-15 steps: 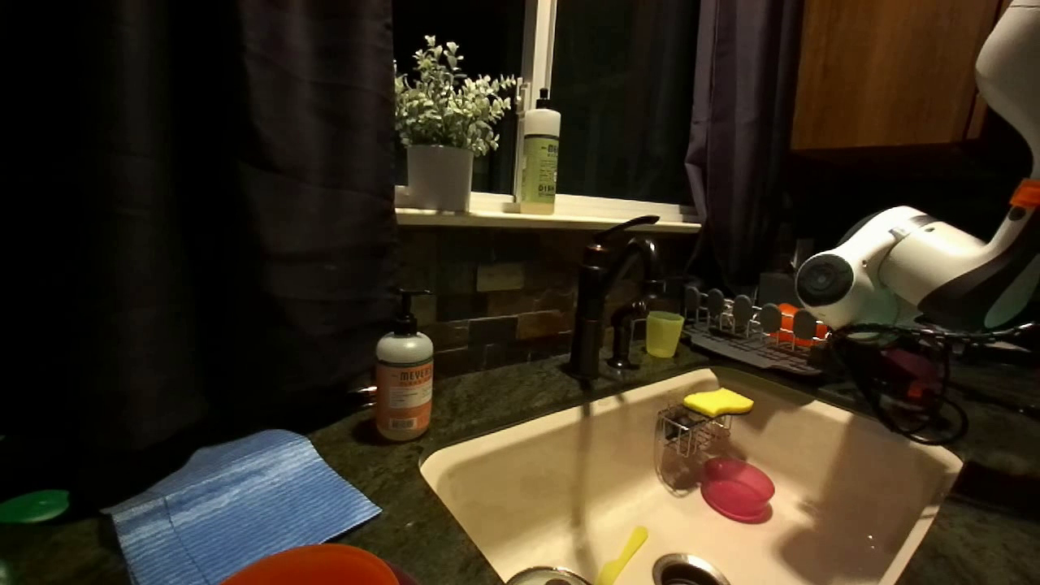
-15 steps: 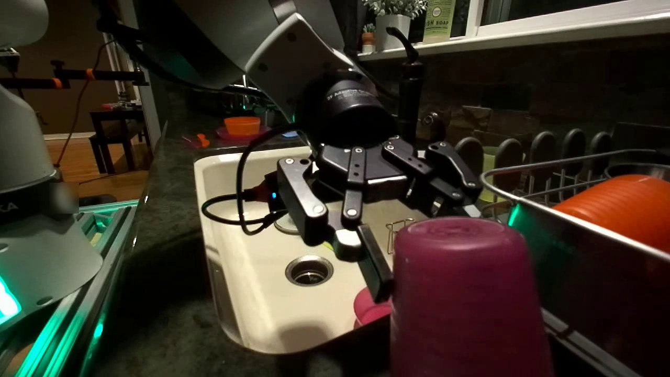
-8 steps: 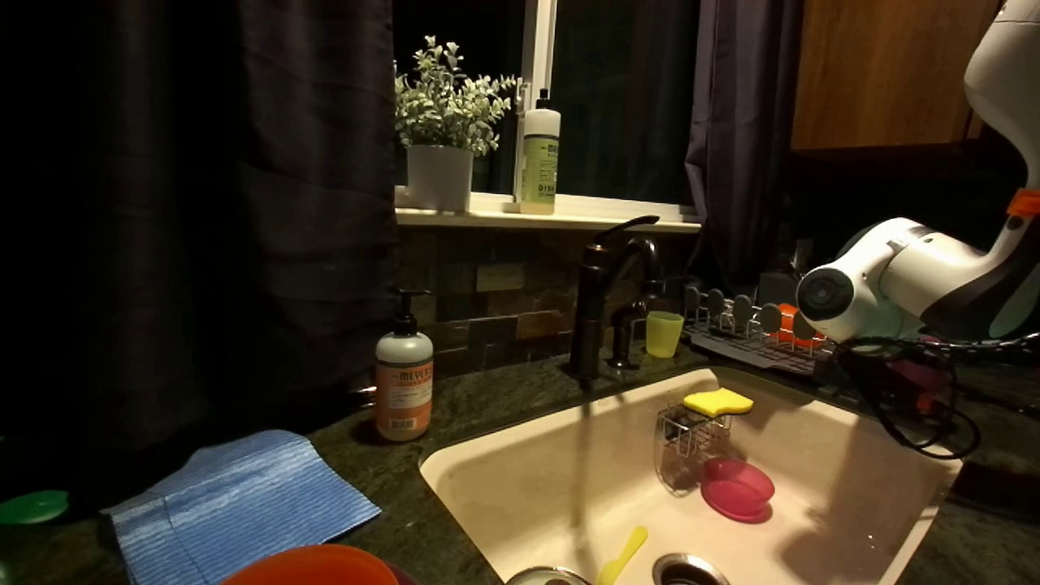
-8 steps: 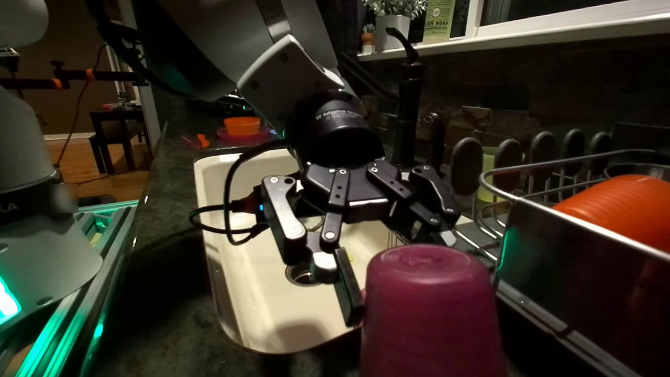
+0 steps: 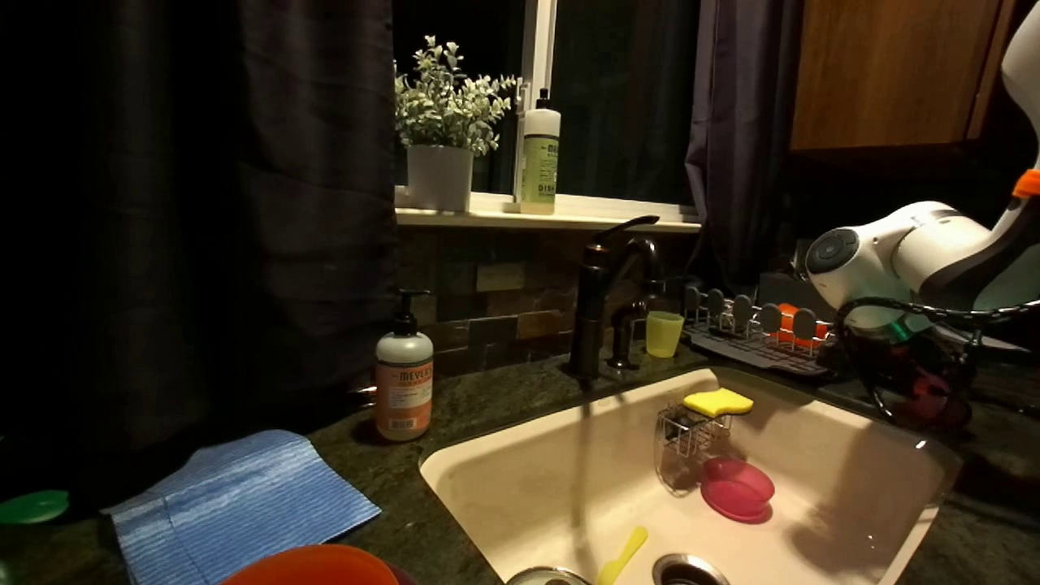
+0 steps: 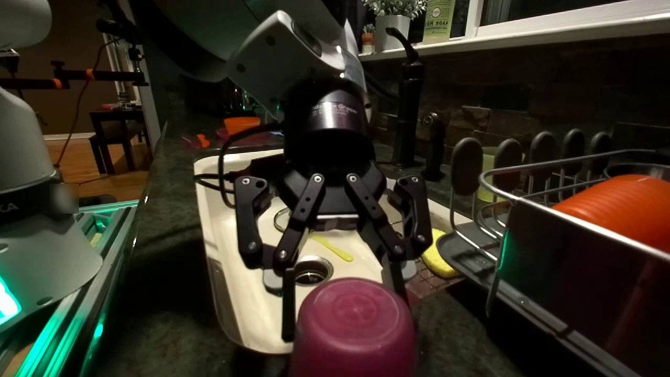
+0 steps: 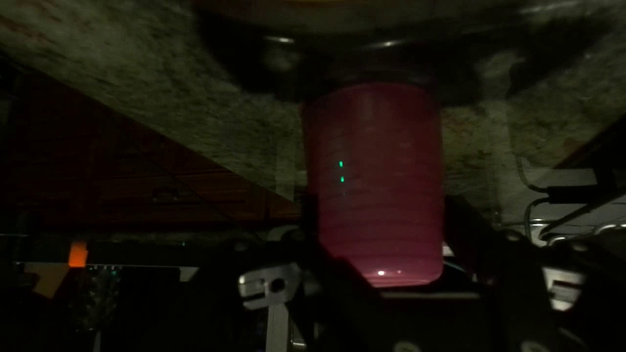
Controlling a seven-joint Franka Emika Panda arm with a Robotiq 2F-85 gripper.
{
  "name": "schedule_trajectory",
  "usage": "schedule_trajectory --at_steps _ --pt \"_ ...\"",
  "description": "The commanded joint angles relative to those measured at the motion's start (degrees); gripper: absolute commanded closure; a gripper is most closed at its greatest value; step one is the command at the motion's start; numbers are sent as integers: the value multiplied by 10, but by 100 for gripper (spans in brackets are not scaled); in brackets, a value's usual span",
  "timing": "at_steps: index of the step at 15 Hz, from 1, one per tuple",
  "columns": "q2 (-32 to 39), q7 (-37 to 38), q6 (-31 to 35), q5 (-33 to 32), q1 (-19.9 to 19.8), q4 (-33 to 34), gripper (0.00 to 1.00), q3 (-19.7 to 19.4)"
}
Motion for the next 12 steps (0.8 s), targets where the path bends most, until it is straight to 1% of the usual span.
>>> schedule_trajectory --at_steps 1,4,9,12 --pt "-64 -68 40 63 -15 -20 60 -22" --pt "-96 -106 84 104 -31 -21 60 -47" --pt "-141 -151 205 167 -69 -44 60 -99" --pt "-158 -197 273 224 -87 -61 60 -121"
